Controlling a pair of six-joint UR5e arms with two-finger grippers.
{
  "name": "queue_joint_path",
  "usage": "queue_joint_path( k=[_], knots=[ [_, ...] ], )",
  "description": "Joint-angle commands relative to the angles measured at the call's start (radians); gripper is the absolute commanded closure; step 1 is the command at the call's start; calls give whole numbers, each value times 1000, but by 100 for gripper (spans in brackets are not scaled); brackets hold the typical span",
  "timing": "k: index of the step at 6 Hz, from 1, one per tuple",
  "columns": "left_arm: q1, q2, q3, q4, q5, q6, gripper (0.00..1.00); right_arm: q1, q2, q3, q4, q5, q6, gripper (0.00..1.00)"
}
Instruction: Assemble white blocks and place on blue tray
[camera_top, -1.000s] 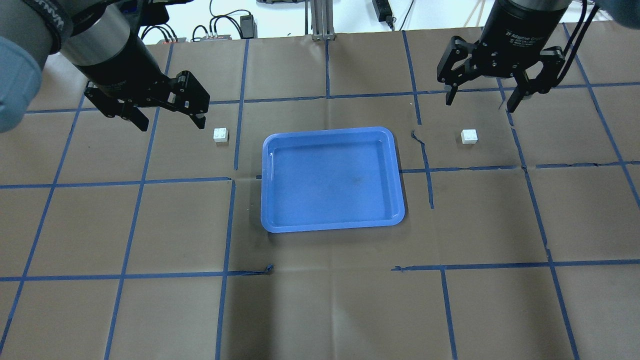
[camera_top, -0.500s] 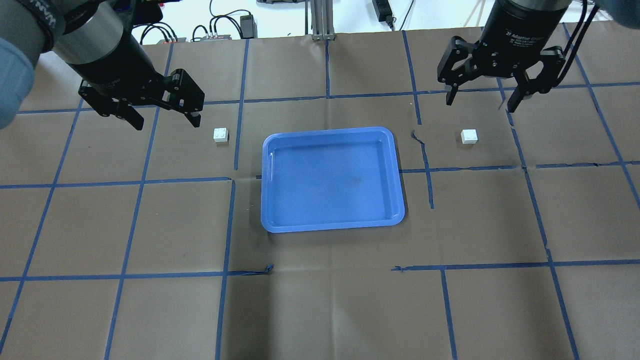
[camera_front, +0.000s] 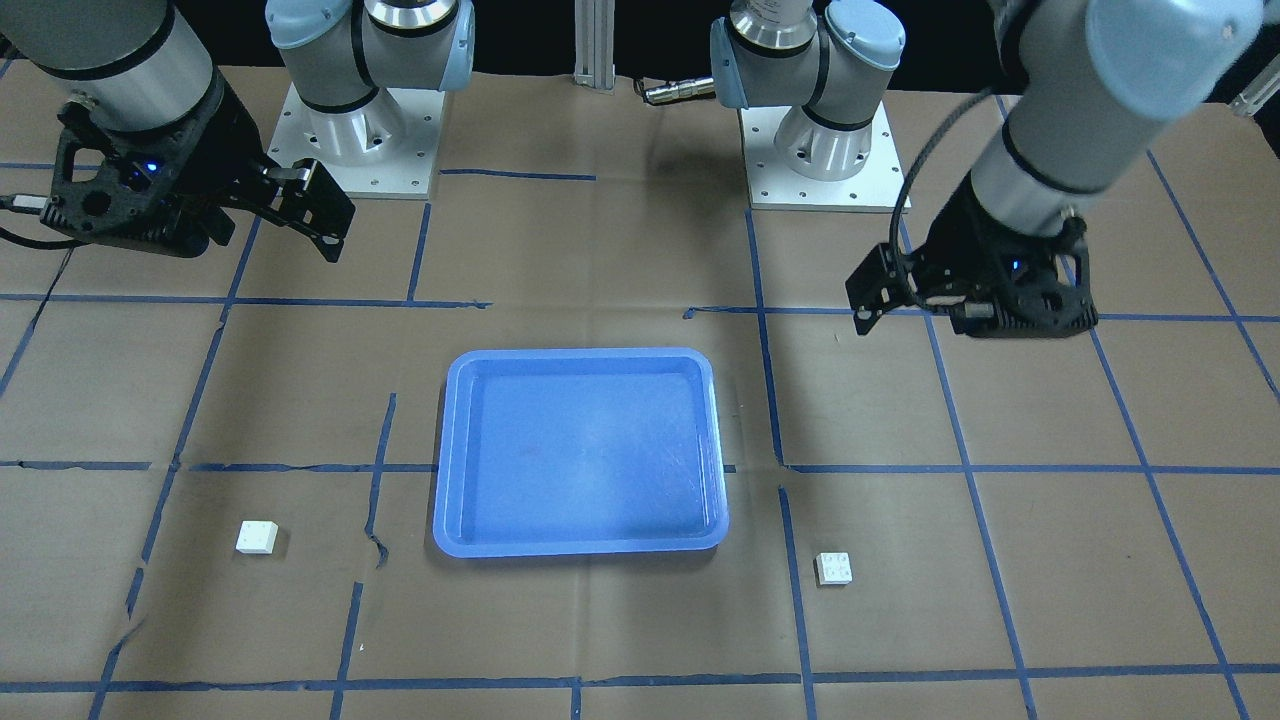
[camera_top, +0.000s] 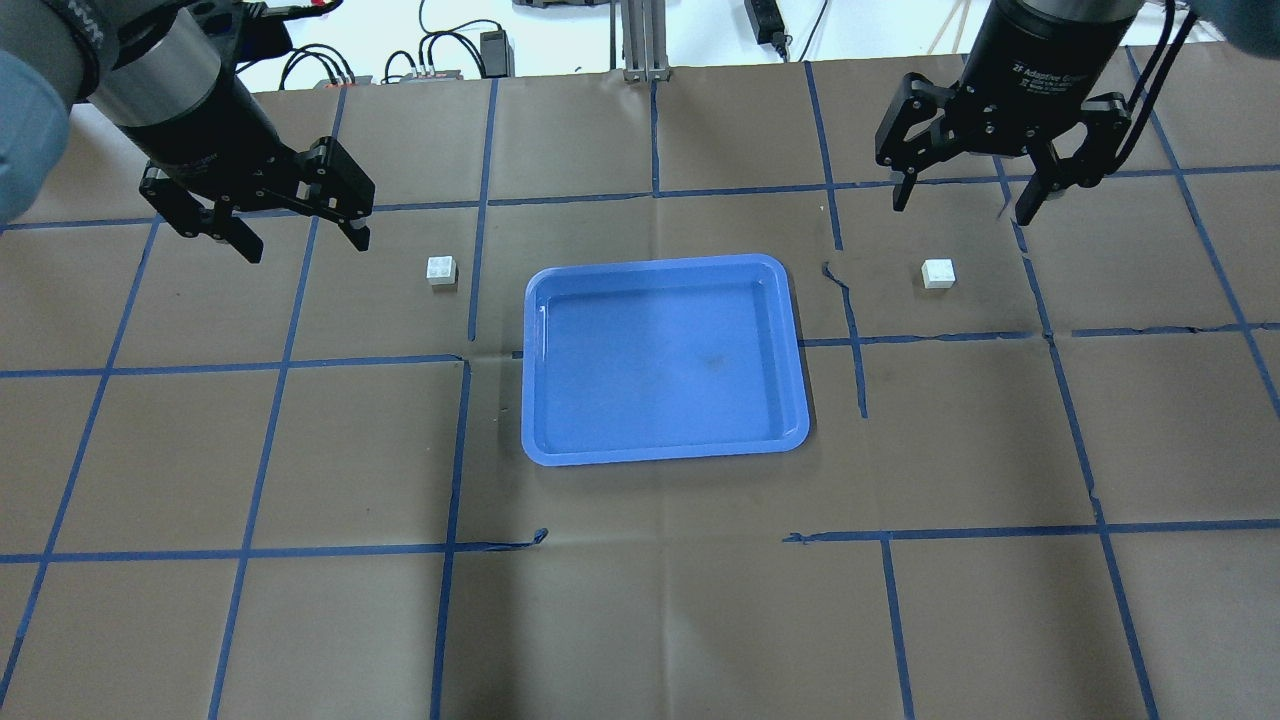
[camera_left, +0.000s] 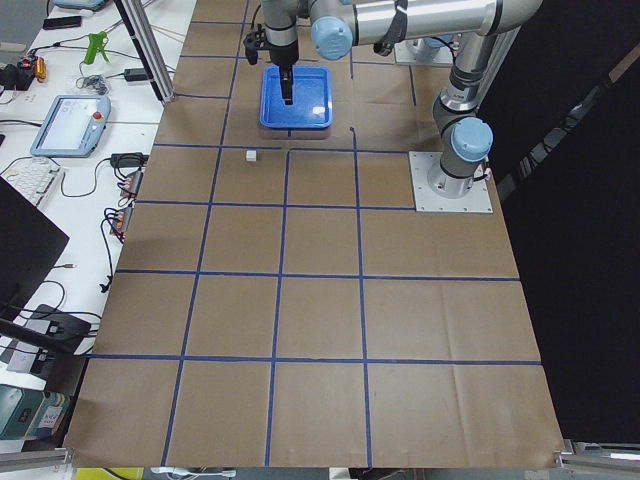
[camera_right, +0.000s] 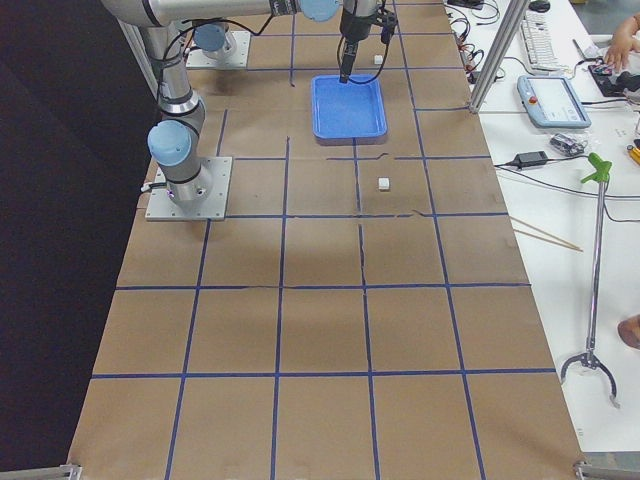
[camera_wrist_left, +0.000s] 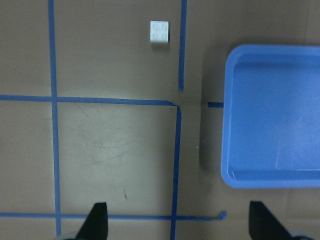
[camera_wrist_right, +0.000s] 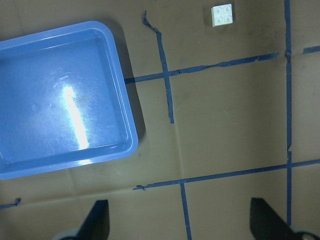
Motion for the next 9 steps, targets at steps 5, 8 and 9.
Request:
queue_joint_path(
  k=[5,8,9],
  knots=[
    [-27,-429,-26,538,1,61,2,-100,25,10,-77,-57,-1192,0],
    [-27,-455,-32,574,-3,66,51,-209,90,10,-126,-50,-1971,0],
    [-28,-452,-32,576,-5,64,69,-237,96,10,-172,-50,-2104,0]
  ],
)
